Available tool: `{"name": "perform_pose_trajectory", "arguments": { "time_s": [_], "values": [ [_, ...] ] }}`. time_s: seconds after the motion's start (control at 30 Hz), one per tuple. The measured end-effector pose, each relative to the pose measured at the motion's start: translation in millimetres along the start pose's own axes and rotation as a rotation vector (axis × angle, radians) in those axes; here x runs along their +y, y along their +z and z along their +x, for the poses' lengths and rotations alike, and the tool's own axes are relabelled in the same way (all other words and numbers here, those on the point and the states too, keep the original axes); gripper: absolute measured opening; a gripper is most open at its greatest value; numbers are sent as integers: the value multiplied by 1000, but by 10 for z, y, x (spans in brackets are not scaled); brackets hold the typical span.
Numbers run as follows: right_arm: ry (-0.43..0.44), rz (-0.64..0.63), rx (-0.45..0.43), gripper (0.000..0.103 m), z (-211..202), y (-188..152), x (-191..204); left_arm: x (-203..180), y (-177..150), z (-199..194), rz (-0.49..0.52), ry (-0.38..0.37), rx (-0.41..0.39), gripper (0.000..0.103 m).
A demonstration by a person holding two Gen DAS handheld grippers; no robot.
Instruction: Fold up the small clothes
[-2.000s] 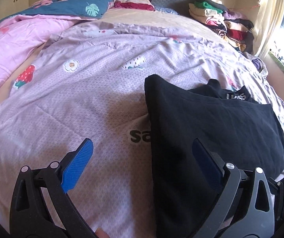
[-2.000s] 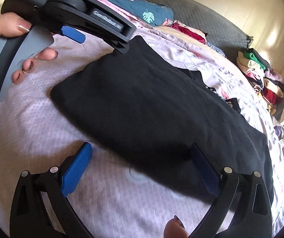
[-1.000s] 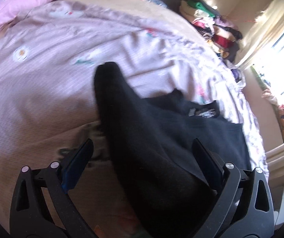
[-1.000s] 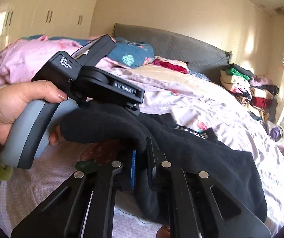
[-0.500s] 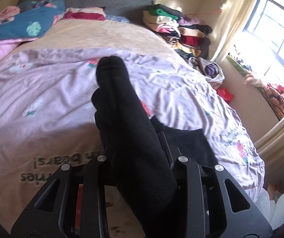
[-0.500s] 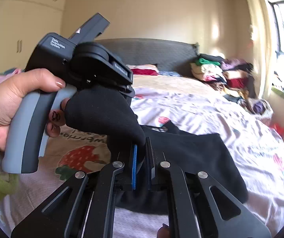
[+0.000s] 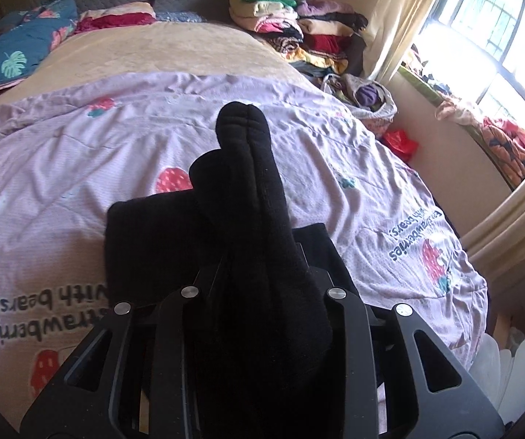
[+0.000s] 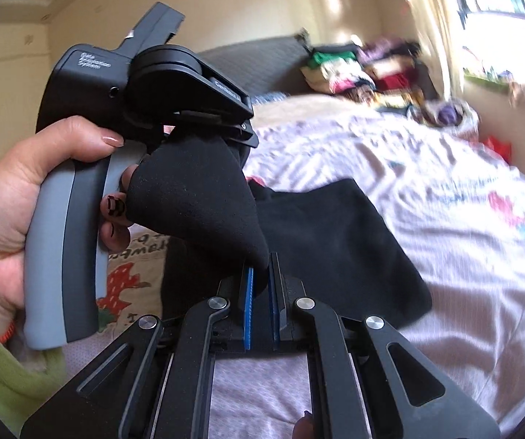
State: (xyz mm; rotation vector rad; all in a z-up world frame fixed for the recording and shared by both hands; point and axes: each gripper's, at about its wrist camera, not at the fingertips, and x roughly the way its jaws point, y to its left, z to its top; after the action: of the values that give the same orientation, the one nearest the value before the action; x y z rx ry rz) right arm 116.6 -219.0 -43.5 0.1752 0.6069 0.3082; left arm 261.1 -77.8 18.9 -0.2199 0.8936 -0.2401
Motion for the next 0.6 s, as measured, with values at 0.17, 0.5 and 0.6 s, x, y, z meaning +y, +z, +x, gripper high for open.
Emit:
{"name": "perform_pose_trajectory", "arguments": {
  "time_s": [0.17,0.5,0.6],
  "values": [
    [6,118,67,6,56,-50,-223,-184,-35,278,29,9,53,23],
    [132,484,211,14,229,-250,-757,-344,-82,673,34,25,138,48],
    [154,571,228,14,240,-320,-860,-388,-63,652,22,-29,124,68]
  ]
}}
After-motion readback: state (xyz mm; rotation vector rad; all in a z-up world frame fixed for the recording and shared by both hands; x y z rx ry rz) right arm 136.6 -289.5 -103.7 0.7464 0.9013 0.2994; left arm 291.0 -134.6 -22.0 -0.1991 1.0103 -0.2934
